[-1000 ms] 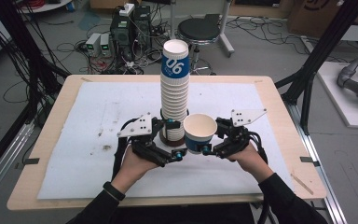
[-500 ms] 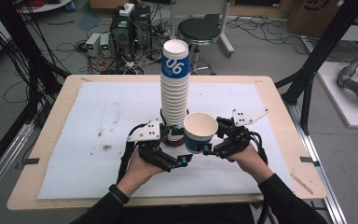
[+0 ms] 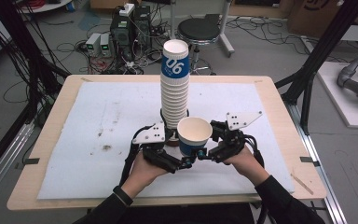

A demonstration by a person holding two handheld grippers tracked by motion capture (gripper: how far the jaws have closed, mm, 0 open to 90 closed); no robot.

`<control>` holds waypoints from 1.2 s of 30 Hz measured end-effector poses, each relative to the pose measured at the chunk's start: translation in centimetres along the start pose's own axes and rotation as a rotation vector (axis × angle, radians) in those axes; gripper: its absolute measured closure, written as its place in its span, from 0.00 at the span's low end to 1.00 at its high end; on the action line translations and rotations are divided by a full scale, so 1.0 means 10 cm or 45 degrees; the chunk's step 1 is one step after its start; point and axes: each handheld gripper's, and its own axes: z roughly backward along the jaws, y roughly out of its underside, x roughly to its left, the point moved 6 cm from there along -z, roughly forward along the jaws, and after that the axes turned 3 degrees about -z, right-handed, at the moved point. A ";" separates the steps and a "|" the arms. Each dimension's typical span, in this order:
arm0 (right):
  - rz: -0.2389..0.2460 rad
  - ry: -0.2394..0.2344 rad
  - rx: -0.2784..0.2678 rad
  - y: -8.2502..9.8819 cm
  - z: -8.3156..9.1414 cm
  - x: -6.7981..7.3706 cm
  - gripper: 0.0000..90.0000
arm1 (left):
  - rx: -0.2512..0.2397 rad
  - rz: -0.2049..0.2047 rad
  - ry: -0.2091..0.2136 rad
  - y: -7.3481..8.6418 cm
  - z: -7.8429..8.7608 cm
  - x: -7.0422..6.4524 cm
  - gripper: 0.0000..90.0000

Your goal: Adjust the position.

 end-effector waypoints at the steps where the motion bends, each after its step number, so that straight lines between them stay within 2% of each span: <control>1: 0.004 -0.003 -0.002 0.00 -0.01 0.00 0.29 | -0.002 -0.002 0.006 0.00 0.00 0.00 0.17; 6: 0.004 -0.008 0.012 0.02 -0.03 0.01 0.29 | 0.004 -0.004 0.030 0.01 0.00 -0.02 0.24; 11: 0.001 -0.005 0.015 0.03 -0.04 0.01 0.29 | 0.002 -0.011 0.033 0.01 -0.01 -0.03 0.32; 16: 0.003 -0.005 0.010 0.04 -0.04 0.00 0.27 | 0.005 -0.009 0.034 0.01 -0.01 -0.03 0.33; 20: -0.001 -0.003 -0.008 0.03 -0.04 0.00 0.20 | 0.021 -0.013 0.033 0.03 -0.02 -0.03 0.33; 25: -0.014 -0.016 -0.030 -0.02 -0.03 0.03 0.16 | 0.024 -0.005 0.048 0.05 -0.04 -0.04 0.33; 32: -0.035 -0.008 -0.055 -0.05 -0.02 0.03 0.18 | 0.035 -0.006 0.054 0.06 -0.06 -0.05 0.33; 33: -0.027 -0.017 -0.062 -0.05 -0.01 0.03 0.22 | 0.031 -0.003 0.059 0.06 -0.06 -0.05 0.33; 36: -0.007 -0.014 -0.063 -0.05 -0.01 0.05 0.23 | 0.021 -0.001 0.065 0.06 -0.06 -0.06 0.32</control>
